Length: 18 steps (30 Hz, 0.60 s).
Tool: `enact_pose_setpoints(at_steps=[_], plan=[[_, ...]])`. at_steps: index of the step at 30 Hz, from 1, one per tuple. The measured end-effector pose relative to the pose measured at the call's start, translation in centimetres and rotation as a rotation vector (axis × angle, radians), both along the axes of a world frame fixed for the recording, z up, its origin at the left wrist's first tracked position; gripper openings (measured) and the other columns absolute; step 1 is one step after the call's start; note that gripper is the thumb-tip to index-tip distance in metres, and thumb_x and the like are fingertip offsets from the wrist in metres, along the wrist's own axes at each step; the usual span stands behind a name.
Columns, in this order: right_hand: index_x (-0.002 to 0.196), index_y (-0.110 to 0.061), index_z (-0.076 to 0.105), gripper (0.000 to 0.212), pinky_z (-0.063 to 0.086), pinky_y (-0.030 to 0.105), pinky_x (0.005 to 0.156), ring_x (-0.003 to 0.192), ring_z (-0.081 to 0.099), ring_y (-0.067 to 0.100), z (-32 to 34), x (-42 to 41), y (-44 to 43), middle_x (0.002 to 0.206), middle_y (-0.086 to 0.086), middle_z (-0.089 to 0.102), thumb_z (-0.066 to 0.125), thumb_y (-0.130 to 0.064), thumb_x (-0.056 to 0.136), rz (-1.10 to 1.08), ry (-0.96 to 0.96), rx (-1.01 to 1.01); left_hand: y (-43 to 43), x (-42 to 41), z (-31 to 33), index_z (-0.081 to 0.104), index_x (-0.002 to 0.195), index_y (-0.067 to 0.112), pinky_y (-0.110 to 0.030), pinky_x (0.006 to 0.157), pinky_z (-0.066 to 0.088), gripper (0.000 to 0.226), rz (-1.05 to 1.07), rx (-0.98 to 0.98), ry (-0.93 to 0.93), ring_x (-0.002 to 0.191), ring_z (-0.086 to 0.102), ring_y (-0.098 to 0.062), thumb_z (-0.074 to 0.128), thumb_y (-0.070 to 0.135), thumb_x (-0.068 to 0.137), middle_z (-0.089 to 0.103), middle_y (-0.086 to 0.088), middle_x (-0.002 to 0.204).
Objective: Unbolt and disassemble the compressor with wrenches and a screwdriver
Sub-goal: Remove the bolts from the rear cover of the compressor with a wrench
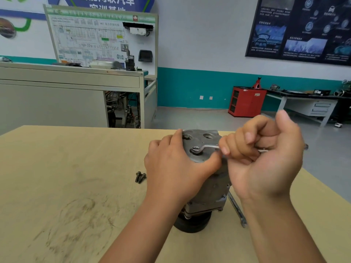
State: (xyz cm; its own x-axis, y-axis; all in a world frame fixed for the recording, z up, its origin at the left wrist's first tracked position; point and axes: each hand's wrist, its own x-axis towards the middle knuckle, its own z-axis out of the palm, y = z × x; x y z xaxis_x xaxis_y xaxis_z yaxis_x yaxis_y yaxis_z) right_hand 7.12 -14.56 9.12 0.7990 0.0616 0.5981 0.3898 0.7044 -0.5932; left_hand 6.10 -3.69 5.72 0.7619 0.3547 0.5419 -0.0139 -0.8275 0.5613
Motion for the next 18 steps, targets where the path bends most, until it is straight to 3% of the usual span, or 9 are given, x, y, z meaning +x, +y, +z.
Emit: enact_pose_setpoints(at_steps=[3, 6, 12, 15, 18], plan=[[0.043, -0.014, 0.043, 0.046, 0.03, 0.018, 0.045, 0.034, 0.013, 0.01, 0.6, 1.0, -0.1, 0.036, -0.005, 0.015, 0.034, -0.037, 0.082, 0.071, 0.054, -0.001, 0.3, -0.1, -0.3, 0.045, 0.125, 0.038, -0.033, 0.085, 0.031, 0.093, 0.008, -0.071, -0.029, 0.093, 0.02, -0.005, 0.024, 0.081, 0.046, 0.048, 0.025, 0.107], [0.043, -0.014, 0.043, 0.044, 0.03, 0.017, 0.045, 0.035, 0.011, 0.011, 0.8, 1.3, 0.1, 0.04, -0.001, 0.01, 0.032, -0.033, 0.081, 0.117, -0.011, -0.066, 0.5, -0.3, -0.4, 0.046, 0.125, 0.037, -0.032, 0.085, 0.031, 0.092, -0.004, -0.106, -0.042, 0.091, 0.019, -0.004, 0.026, 0.081, 0.046, 0.038, 0.027, 0.097], [0.044, -0.014, 0.046, 0.043, 0.033, 0.018, 0.047, 0.034, 0.012, 0.011, 0.9, 1.8, -0.2, 0.038, -0.004, 0.013, 0.031, -0.029, 0.081, 0.165, -0.056, -0.147, 0.6, -0.3, -0.5, 0.04, 0.136, 0.033, -0.03, 0.09, 0.032, 0.102, -0.009, -0.087, -0.025, 0.097, 0.022, -0.004, 0.023, 0.081, 0.047, 0.049, 0.022, 0.118], [0.045, -0.015, 0.048, 0.043, 0.033, 0.017, 0.048, 0.035, 0.01, 0.012, 1.4, 2.2, -0.4, 0.039, -0.003, 0.011, 0.031, -0.029, 0.082, 0.21, -0.034, -0.187, 0.4, -0.5, -0.7, 0.043, 0.132, 0.034, -0.03, 0.087, 0.031, 0.096, 0.012, -0.075, -0.046, 0.094, 0.019, -0.002, 0.024, 0.082, 0.05, 0.045, 0.025, 0.11], [0.046, -0.014, 0.048, 0.041, 0.033, 0.018, 0.047, 0.035, 0.009, 0.012, 1.7, 2.6, -0.2, 0.039, -0.003, 0.01, 0.032, -0.028, 0.081, 0.248, -0.016, -0.202, 0.4, -0.5, -0.9, 0.045, 0.131, 0.036, -0.031, 0.09, 0.028, 0.094, 0.053, -0.094, -0.053, 0.095, 0.017, -0.001, 0.025, 0.082, 0.051, 0.05, 0.024, 0.117]])
